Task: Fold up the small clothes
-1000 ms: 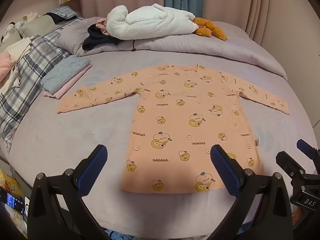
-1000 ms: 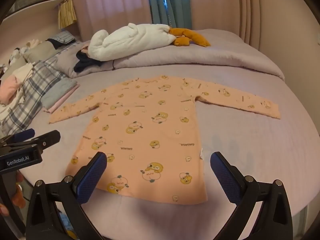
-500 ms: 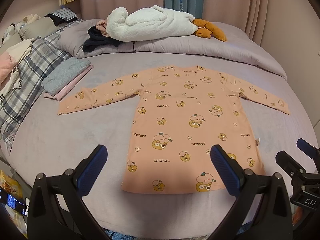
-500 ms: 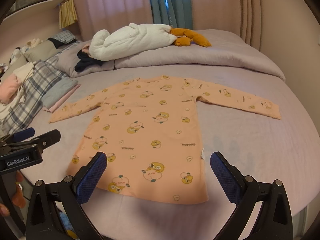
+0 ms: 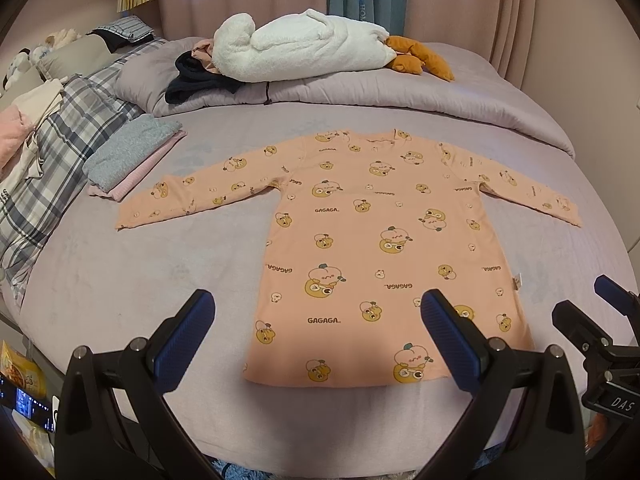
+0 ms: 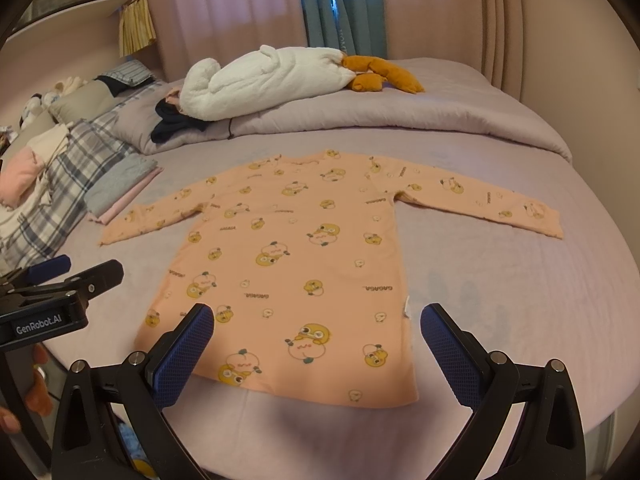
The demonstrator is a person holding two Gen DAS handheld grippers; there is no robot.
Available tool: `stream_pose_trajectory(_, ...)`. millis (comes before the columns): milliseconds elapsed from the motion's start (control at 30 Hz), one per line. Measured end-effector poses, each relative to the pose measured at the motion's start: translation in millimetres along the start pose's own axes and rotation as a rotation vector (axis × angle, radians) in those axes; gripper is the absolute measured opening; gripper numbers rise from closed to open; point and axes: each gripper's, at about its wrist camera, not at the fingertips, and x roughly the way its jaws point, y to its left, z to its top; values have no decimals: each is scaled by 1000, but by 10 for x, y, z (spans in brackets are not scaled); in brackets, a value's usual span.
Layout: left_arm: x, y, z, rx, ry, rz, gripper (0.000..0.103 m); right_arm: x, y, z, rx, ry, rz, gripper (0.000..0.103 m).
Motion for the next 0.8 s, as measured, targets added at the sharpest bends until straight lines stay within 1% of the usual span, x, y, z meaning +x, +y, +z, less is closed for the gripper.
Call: stream_pose_trajectory(800, 36, 22, -29, 8, 6, 1, 103, 7, 21, -16, 0, 3, 1, 102)
